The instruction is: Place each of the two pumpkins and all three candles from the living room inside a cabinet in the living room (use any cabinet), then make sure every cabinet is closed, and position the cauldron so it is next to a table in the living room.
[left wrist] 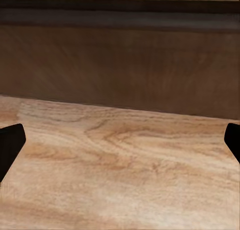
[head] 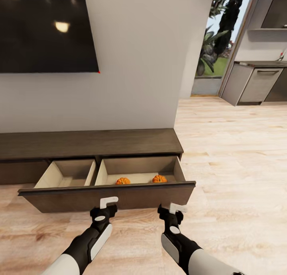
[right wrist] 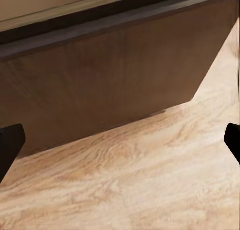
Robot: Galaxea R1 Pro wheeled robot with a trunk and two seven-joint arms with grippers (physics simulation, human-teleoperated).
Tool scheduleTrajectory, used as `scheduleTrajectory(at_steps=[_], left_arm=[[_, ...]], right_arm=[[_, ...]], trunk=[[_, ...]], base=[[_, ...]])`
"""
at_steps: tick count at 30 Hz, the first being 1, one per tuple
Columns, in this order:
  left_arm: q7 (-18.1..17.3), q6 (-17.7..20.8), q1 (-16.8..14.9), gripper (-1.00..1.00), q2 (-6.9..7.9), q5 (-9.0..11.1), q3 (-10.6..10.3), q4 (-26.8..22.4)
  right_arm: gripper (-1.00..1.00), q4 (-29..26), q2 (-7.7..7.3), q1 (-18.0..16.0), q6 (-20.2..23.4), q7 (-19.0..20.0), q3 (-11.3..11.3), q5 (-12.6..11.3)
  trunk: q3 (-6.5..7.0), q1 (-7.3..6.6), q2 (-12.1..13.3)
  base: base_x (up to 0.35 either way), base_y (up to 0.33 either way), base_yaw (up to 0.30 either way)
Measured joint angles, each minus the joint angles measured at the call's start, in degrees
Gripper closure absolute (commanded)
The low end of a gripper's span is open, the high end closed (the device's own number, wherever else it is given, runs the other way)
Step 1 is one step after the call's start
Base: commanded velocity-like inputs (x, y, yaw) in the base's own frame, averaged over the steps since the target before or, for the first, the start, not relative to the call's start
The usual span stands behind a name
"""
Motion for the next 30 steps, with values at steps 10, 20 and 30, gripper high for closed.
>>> scheduleTrajectory(at_steps=[10,20,30], left_arm=[[0.0,-8.6,0.2,-1.0,0.13,-2.6,-0.6,3.8],[-0.1,-10.5,0.3,-1.0,0.43,-3.0,-1.2,4.0],[-0.1,-12.7,0.4,-1.0,2.53,-2.9,-1.4,4.0]], right_arm=[[-1.0,4.2,-0.08,0.6,-4.3,9.8,3.4,1.3],[-1.0,4.4,-0.31,0.0,-4.2,13.6,4.2,1.8],[-1.0,4.4,-1.54,0.0,-4.4,15.6,4.1,1.8]], trunk=[[-1.8,2.2,-4.0],[-3.59,4.39,-8.0],[-5.39,6.59,-12.0]], base=[[0.0,0.0,0.0],[0.0,0.0,0.0],[0.0,0.0,0.0]])
